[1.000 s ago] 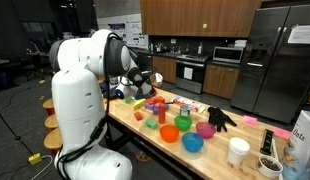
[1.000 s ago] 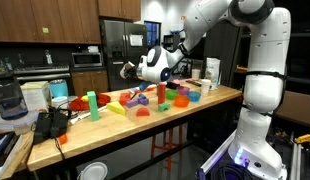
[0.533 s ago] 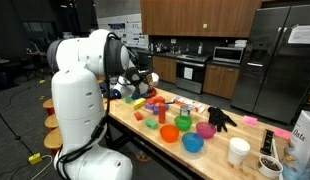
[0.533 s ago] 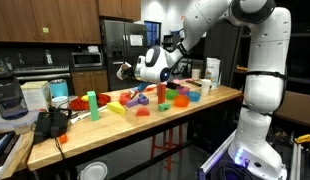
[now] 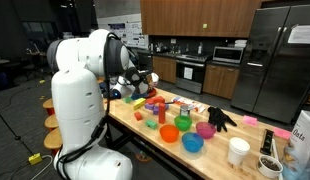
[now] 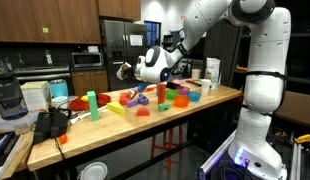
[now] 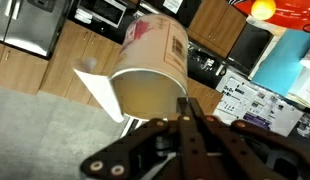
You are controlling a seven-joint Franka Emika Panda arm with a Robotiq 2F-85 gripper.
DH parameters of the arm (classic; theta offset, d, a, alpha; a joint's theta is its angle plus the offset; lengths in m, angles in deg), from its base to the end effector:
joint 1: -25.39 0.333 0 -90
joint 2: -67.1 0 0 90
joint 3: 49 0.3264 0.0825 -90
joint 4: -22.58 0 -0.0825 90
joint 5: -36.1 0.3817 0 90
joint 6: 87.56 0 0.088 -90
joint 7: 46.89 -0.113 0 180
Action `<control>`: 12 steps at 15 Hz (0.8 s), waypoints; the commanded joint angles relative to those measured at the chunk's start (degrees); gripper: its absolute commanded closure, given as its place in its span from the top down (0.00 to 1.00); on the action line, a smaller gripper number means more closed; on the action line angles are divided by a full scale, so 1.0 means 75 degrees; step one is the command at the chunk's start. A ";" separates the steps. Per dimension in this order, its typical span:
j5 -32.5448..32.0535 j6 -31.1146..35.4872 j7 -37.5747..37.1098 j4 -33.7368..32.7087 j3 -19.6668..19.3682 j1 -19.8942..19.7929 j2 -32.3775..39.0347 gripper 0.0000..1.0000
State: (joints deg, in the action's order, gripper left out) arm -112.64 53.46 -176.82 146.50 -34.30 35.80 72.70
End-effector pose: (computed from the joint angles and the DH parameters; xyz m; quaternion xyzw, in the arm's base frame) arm 0.5199 0.2400 0.3829 0.7097 0.1970 0.6672 0.1113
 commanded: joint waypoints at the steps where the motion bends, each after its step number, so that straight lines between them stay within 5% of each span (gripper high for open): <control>1: 0.0027 0.0006 0.0026 -0.0011 -0.0017 0.0022 0.0003 0.01; 7: -0.0076 -0.1370 -0.0855 0.0090 0.0162 0.0157 0.0177 0.01; 12: 0.0539 -0.1107 -0.0571 0.0097 0.0142 0.0147 0.0217 0.01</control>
State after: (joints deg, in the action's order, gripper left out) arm -110.81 43.93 -181.74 146.78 -32.94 36.97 74.92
